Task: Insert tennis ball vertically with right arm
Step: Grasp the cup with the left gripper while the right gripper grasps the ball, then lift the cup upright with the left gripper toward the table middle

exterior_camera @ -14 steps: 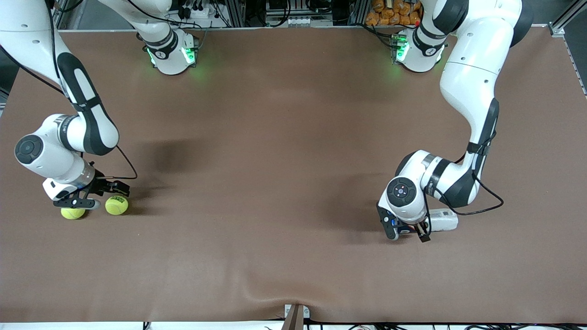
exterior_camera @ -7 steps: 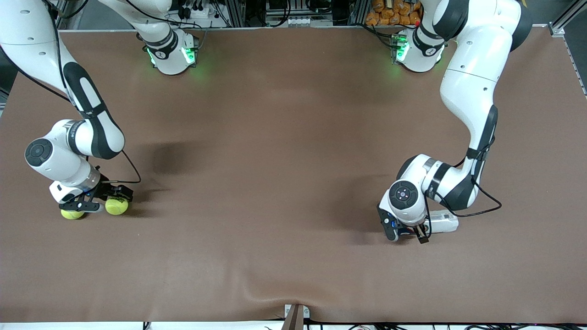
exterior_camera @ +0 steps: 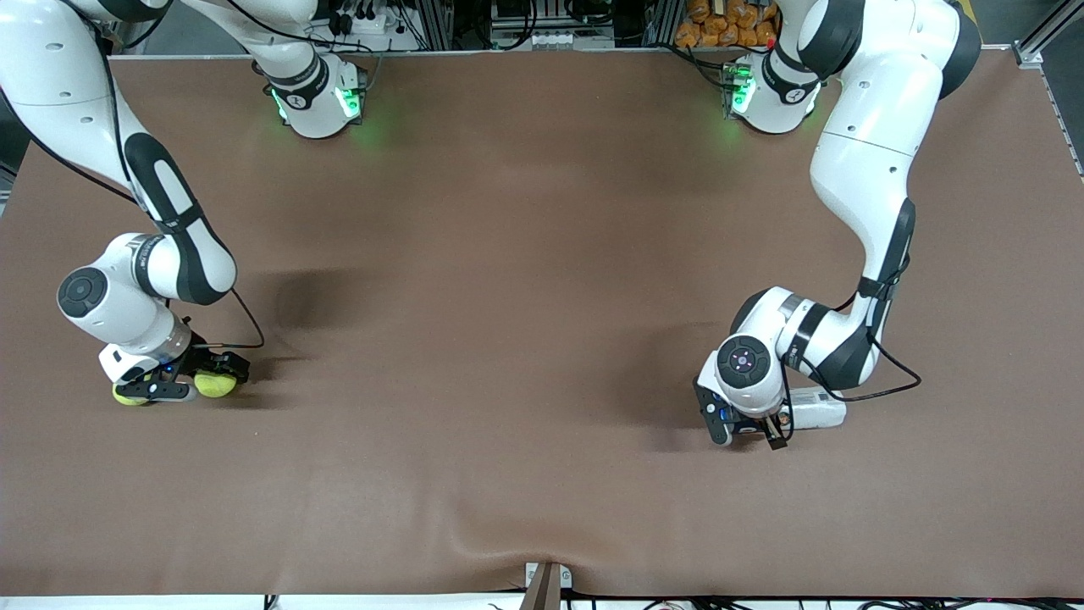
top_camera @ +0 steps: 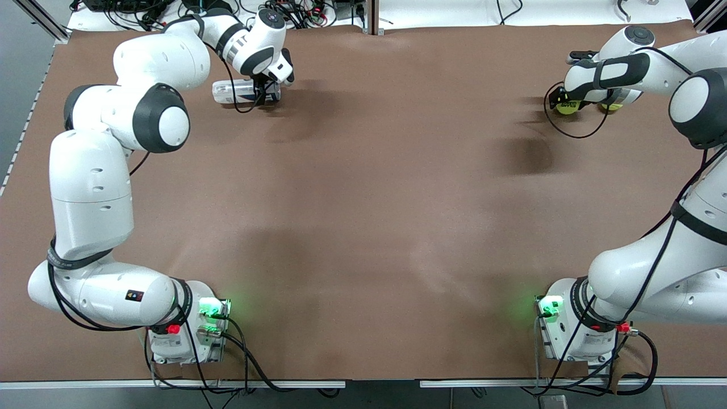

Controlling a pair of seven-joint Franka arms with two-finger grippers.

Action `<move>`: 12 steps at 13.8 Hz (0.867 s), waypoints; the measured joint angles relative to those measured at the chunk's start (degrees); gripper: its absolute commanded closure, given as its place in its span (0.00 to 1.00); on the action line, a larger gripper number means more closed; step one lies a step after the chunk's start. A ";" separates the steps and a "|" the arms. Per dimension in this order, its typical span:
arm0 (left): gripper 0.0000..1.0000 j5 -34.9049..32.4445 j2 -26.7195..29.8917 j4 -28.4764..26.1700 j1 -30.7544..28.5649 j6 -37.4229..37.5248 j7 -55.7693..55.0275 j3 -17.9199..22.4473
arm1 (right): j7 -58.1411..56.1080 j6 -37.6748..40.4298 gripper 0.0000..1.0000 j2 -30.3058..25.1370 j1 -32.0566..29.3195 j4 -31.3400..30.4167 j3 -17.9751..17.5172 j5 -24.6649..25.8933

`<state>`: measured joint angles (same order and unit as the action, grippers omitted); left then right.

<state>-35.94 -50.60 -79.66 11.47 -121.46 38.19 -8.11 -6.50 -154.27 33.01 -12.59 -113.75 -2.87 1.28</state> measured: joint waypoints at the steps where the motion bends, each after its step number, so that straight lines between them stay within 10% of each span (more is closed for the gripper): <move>1: 0.09 0.00 0.00 0.00 0.04 -0.07 0.11 -0.02 | 0.00 0.00 0.00 0.16 0.00 0.15 0.01 0.00; 2: 0.14 0.00 0.00 0.00 0.13 -0.10 0.20 -0.04 | 0.00 -0.05 0.00 0.30 0.00 0.26 0.01 0.00; 6: 0.19 0.00 0.00 0.11 0.42 -0.21 0.67 -0.05 | 0.00 -0.51 0.66 0.61 -0.01 0.29 0.01 0.00; 12: 0.19 0.01 0.22 1.05 0.41 -0.94 2.49 -0.10 | 0.00 -0.30 0.72 -0.53 -0.01 1.66 -0.05 0.00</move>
<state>-35.93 -50.38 -78.61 11.88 -122.40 40.68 -8.21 -6.49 -154.57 32.48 -12.59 -112.09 -2.93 1.28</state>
